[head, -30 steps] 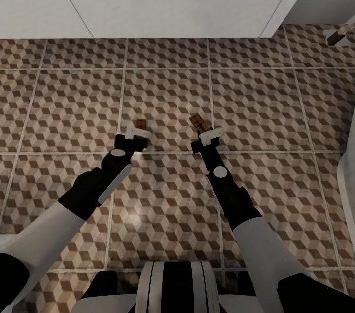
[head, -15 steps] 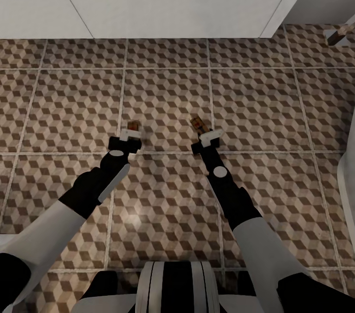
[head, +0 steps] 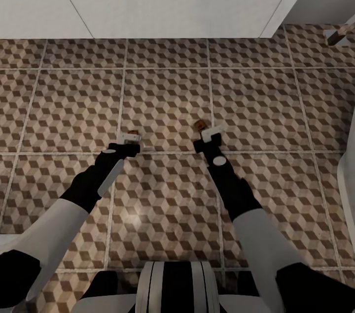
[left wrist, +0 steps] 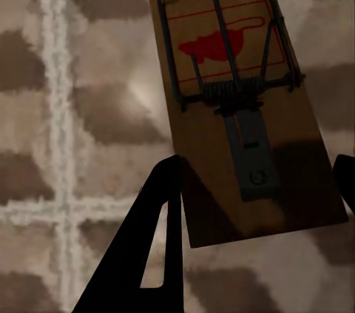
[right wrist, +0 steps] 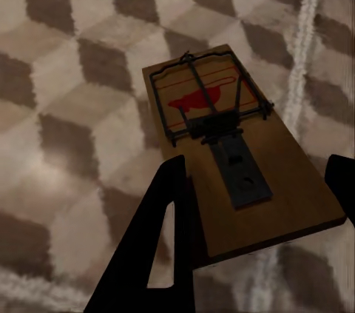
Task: Take the four mousetraps from the cabinet in the bathroom and place them on the bathroom floor. Make sure all four end up on the same floor surface, and ensure that at least two of them are either under or directly next to the same bathroom sink.
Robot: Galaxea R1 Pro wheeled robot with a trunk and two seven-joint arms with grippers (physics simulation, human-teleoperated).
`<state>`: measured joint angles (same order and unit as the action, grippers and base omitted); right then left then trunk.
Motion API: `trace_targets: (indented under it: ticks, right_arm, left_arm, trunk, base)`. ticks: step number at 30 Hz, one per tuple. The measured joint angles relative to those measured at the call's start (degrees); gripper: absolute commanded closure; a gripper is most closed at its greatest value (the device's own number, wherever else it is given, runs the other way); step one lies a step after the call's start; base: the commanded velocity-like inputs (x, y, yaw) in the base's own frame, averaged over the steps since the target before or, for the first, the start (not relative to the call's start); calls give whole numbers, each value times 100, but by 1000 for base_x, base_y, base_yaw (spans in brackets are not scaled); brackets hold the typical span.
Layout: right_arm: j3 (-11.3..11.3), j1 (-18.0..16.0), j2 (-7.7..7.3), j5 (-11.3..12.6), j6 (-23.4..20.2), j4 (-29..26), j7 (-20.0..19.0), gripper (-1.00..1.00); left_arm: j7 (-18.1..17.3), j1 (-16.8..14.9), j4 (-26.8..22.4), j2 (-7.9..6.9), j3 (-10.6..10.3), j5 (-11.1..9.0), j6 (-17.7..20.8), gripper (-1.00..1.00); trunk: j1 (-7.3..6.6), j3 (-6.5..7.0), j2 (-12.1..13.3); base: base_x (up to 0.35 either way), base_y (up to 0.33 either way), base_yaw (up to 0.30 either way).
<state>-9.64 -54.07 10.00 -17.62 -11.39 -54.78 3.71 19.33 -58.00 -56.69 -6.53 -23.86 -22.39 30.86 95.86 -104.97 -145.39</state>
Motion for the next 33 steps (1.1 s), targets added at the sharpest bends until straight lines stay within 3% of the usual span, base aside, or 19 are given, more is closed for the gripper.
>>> trace_targets:
  ticks: [13,22,33]
  right_arm:
    - [0,-382,0,6,-564,31,1,100]
    - [0,-663,0,0,-845,58,-3,100]
    - [-16,-793,0,-9,-924,65,-147,100]
  left_arm:
    - [-21,-28,-218,10,139,17,216,100]
    - [-4,-80,-634,10,201,43,694,100]
    - [-17,-85,-834,-45,164,52,714,100]
  trunk:
    - [0,0,0]
    - [0,0,0]
    - [0,0,0]
  base:
    - [0,0,0]
    - [0,0,0]
    - [0,0,0]
